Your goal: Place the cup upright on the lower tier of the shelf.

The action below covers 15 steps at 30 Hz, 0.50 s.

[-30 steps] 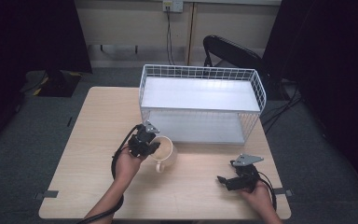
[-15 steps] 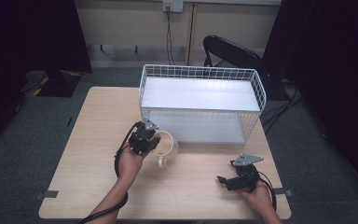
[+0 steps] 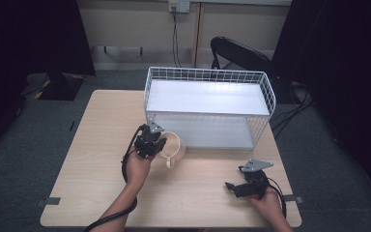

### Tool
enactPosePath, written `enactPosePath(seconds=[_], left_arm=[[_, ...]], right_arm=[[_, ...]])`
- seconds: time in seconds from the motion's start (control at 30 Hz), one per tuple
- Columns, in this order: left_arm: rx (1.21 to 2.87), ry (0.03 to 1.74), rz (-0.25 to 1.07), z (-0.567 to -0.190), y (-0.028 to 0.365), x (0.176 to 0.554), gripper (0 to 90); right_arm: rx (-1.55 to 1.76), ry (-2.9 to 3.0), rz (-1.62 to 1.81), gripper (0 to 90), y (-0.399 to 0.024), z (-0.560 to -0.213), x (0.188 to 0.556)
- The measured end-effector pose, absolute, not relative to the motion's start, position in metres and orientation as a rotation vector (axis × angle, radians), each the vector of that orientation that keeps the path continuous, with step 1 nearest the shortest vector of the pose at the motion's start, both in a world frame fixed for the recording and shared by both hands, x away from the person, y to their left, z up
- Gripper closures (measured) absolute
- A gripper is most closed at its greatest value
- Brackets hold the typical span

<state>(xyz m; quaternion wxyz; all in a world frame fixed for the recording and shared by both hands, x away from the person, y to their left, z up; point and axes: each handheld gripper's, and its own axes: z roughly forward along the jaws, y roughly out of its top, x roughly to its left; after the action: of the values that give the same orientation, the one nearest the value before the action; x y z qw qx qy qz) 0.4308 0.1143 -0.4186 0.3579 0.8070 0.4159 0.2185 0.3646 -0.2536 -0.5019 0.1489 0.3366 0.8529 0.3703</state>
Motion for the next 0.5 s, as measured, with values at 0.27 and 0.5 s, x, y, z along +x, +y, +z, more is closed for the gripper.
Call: enactPosePath(seconds=[0.27, 0.5], left_arm=[[2.056, 1.081, 0.601, -0.413, 0.105, 0.436, 82.9], [2.022, 1.121, 0.614, -0.418, 0.102, 0.443, 82.9]], right_arm=[[0.967, 2.452, 1.065, 11.9, -0.254, -0.502, 0.365], [0.967, 2.452, 1.065, 11.9, -0.254, -0.502, 0.365]])
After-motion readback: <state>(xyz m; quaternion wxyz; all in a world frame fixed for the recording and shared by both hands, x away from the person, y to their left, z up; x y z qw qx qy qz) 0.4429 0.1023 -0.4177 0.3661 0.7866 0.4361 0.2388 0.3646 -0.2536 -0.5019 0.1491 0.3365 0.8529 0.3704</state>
